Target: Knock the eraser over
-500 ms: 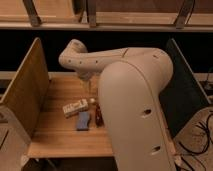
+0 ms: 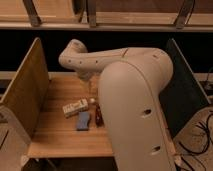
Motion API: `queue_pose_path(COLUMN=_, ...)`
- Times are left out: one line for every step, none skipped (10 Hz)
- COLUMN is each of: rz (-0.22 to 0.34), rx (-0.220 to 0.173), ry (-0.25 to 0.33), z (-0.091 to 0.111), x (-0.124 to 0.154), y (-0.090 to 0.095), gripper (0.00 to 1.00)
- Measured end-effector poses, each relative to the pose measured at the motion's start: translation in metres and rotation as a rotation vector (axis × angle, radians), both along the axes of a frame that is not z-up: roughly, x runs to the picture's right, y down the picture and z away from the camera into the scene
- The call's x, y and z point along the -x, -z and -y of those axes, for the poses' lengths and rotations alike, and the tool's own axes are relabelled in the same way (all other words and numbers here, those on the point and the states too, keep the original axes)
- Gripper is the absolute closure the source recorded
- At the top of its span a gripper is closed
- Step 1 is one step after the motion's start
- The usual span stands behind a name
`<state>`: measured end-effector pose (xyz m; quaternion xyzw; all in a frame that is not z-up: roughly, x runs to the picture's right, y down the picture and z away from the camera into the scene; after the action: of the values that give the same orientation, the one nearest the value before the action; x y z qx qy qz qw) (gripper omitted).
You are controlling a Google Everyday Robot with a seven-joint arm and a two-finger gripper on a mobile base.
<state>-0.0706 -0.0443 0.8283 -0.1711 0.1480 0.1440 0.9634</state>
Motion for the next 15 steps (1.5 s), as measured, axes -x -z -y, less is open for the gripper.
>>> queue_pose_path(rz=0.0, rx=0.0, ry=0.0, z=0.0, x=0.0, y=0.0, gripper=0.2)
queue_pose_path(rz=0.0, rx=0.0, ry=0.0, z=0.0, x=0.0001, y=0.0, gripper=0.2)
queue_pose_path(rz=0.0, rx=0.0, ry=0.0, z=0.0, x=0.0, y=0.0, gripper=0.2)
queue_pose_path(rz=0.0, rx=0.0, ry=0.0, z=0.0, x=0.0, y=0.0, gripper=0.2)
queue_pose_path(rz=0.0, rx=0.0, ry=0.0, z=0.0, x=0.0, y=0.0, gripper=0.2)
queue_pose_path(rz=0.0, rx=0.0, ry=0.0, z=0.0, x=0.0, y=0.0, gripper=0.2)
queue_pose_path(rz=0.0, rx=0.0, ry=0.0, z=0.0, x=0.0, y=0.0, gripper=0.2)
queue_pose_path(rz=0.0, rx=0.0, ry=0.0, z=0.0, x=0.0, y=0.0, gripper=0.2)
queue_pose_path(rz=0.0, rx=0.0, ry=0.0, z=0.0, x=0.0001, y=0.0, gripper=0.2)
queue_pose_path(rz=0.0, rx=0.0, ry=0.0, z=0.0, x=0.0, y=0.0, gripper=0.2)
queue_pose_path(rz=0.0, rx=0.0, ry=0.0, z=0.0, x=0.0, y=0.0, gripper=0.2)
queue_pose_path(rz=0.0, rx=0.0, ry=0.0, z=0.0001, x=0.0, y=0.0, gripper=0.22)
queue_pose_path(rz=0.0, rx=0.0, ry=0.0, z=0.0, x=0.0001, y=0.0, gripper=0.28)
queue_pose_path(rz=0.0, rx=0.0, ry=0.0, z=0.0, x=0.0001, y=0.0, gripper=0.4)
queue_pose_path(rz=0.0, rx=0.0, ry=0.0, z=0.0, x=0.0, y=0.0, gripper=0.5)
